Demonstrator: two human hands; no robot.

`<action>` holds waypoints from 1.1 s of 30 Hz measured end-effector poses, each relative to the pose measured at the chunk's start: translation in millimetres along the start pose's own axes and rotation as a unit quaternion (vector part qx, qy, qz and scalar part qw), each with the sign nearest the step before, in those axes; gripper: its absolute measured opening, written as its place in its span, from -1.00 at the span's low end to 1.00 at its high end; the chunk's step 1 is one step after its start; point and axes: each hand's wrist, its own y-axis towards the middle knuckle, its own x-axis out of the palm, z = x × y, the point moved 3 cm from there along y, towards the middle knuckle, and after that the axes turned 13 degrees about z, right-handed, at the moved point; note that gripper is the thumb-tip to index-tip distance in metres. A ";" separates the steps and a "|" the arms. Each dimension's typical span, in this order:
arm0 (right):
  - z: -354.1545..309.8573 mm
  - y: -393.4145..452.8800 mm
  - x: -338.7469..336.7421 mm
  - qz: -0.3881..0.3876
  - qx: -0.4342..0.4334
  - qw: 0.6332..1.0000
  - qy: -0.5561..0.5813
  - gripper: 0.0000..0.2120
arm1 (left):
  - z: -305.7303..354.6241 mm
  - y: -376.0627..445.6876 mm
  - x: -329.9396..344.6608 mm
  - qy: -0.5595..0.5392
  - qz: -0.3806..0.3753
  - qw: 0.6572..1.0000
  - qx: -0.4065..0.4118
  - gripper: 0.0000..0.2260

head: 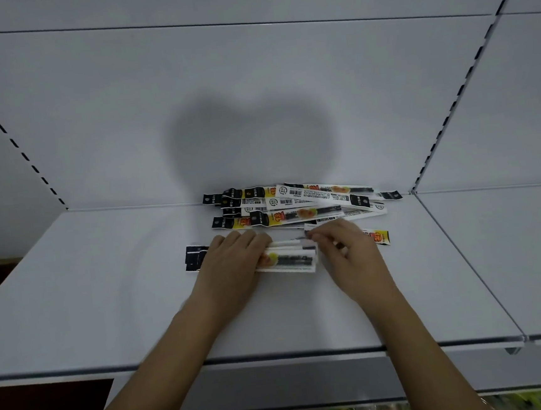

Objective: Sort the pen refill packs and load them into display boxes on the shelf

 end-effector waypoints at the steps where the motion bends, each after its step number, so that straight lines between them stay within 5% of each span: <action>1: 4.3 -0.2 -1.3 0.048 -0.017 0.997 -0.049 -0.81 | 1.0 0.6 -2.2 -0.001 0.004 1.000 -0.010 -0.83; 3: 16.4 -1.5 -2.2 0.101 -0.006 0.982 -0.161 -0.74 | 4.2 2.7 -7.6 -0.008 0.014 1.000 -0.023 -0.89; 6: 26.3 -3.3 1.5 0.071 0.026 0.969 -0.237 -0.77 | 5.1 3.5 -11.0 -0.019 0.012 0.999 -0.034 -0.88; 14: -6.5 -10.5 12.1 -0.077 -0.091 0.990 -0.078 -0.88 | 7.3 1.2 -6.6 -0.052 -0.044 0.998 0.009 -0.70; 16: -5.9 -9.8 12.4 -0.080 -0.089 0.992 -0.044 -0.85 | 7.2 1.6 -5.6 -0.052 -0.041 0.997 0.026 -0.80; 20: 1.8 -2.8 5.1 -0.012 -0.015 0.998 -0.066 -0.61 | 6.2 4.3 -10.0 -0.018 -0.001 1.000 -0.011 -0.71; 33: -19.7 -9.7 4.2 -0.127 0.094 0.965 0.207 -0.55 | 10.3 4.0 -9.5 0.000 0.005 1.000 -0.003 -0.87</action>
